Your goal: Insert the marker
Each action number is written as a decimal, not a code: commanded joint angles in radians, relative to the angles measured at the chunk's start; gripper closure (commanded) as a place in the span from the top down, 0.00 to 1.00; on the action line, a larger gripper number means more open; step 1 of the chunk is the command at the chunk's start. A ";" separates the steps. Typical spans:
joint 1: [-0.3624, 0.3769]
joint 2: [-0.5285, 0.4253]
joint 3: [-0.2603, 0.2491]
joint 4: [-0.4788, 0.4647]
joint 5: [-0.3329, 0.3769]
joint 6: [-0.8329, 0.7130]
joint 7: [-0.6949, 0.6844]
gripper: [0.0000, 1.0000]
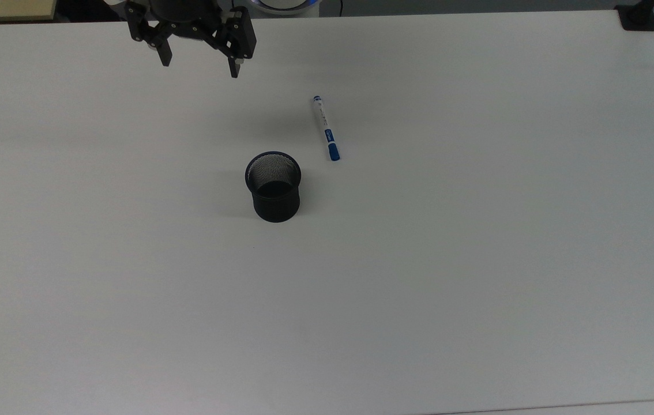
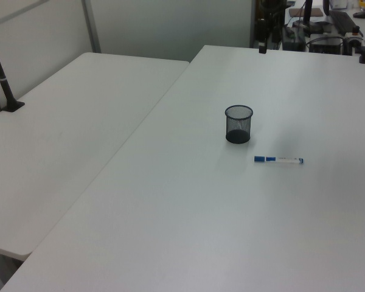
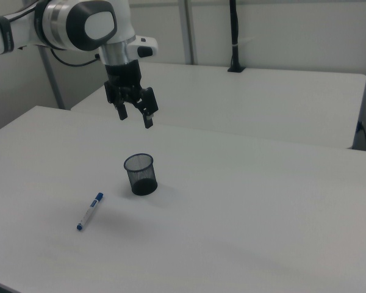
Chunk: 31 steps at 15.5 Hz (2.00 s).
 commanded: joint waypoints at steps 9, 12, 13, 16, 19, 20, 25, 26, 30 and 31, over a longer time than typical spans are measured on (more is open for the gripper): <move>0.011 0.015 0.019 -0.017 0.031 -0.019 -0.024 1.00; 0.013 0.035 0.037 -0.017 0.031 -0.016 -0.055 1.00; 0.013 0.035 0.039 -0.017 0.031 -0.016 -0.054 1.00; 0.059 0.043 0.033 -0.028 0.030 -0.019 -0.055 1.00; 0.102 0.063 0.031 -0.075 0.020 -0.011 -0.092 1.00; 0.122 0.069 0.031 -0.100 0.020 0.002 -0.131 1.00; 0.169 0.116 0.031 -0.149 0.023 0.030 -0.146 1.00; 0.177 0.136 0.031 -0.152 0.023 0.035 -0.147 1.00; 0.183 0.193 0.031 -0.154 0.023 0.087 -0.146 1.00; 0.188 0.204 0.033 -0.154 0.023 0.088 -0.147 1.00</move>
